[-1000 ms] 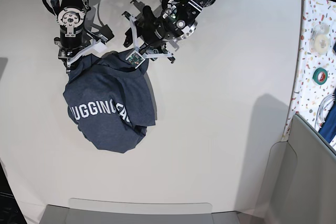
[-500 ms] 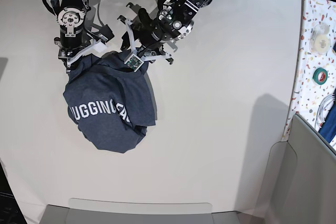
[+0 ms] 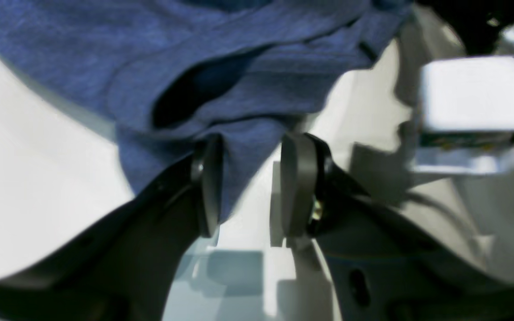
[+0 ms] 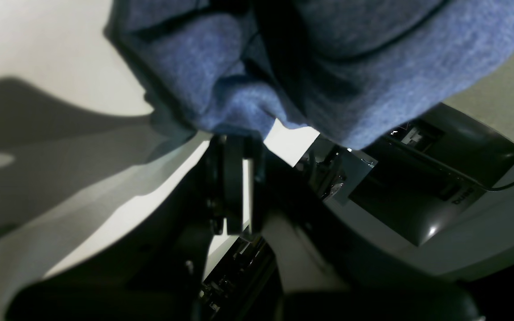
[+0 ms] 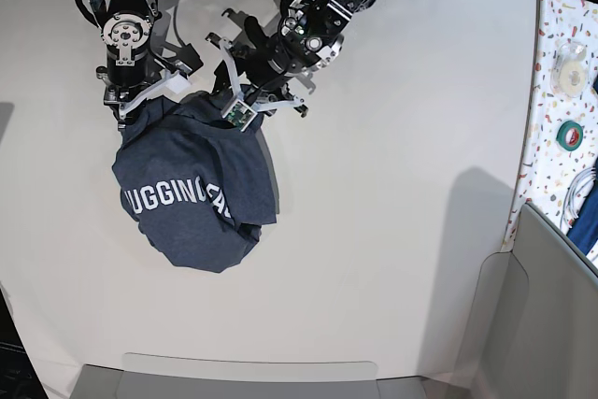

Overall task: Layout the t-shirt on the table in an organized manner, then fold the t-shirt properly
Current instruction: 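Move the left gripper to the t-shirt beside the right gripper and grasp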

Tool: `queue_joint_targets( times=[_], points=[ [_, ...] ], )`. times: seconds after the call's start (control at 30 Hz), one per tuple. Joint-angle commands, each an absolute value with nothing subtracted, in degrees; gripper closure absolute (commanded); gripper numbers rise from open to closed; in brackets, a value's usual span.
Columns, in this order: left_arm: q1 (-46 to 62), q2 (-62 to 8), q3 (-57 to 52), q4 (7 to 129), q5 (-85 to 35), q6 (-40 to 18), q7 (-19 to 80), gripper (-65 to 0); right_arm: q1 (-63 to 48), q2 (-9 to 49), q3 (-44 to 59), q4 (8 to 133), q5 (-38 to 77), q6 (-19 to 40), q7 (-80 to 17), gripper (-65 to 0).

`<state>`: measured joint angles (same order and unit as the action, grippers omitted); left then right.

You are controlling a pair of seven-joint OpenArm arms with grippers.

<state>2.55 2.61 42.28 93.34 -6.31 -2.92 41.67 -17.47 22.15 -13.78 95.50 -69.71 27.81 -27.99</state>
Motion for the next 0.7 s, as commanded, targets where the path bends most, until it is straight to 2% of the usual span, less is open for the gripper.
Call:
queue_joint_targets(
  times=[0.0,0.2,0.37,0.67],
  points=[
    [1.98,3.47,42.42,93.93,-6.55,-2.95,39.96,-21.9,-20.44,22.29,-14.29,93.49,-66.15,33.27,-27.91,0.0],
    [1.71,3.65,42.33,89.89,-6.55,-2.95,39.60,-21.8,-20.44,22.29,-14.29,93.49,-66.15,33.27,-27.91,0.0],
    [1.89,4.00,42.33,87.16,-6.55,-2.95,35.65,-21.7,-20.44,22.29,-14.20,93.49,-66.07,33.27,-27.82,0.0],
    [1.71,4.00,42.07,86.64,-6.37,-2.86,35.21,-21.6,-20.44,22.29,-14.20,93.41,-66.07,33.27,-27.82,0.0]
  ],
)
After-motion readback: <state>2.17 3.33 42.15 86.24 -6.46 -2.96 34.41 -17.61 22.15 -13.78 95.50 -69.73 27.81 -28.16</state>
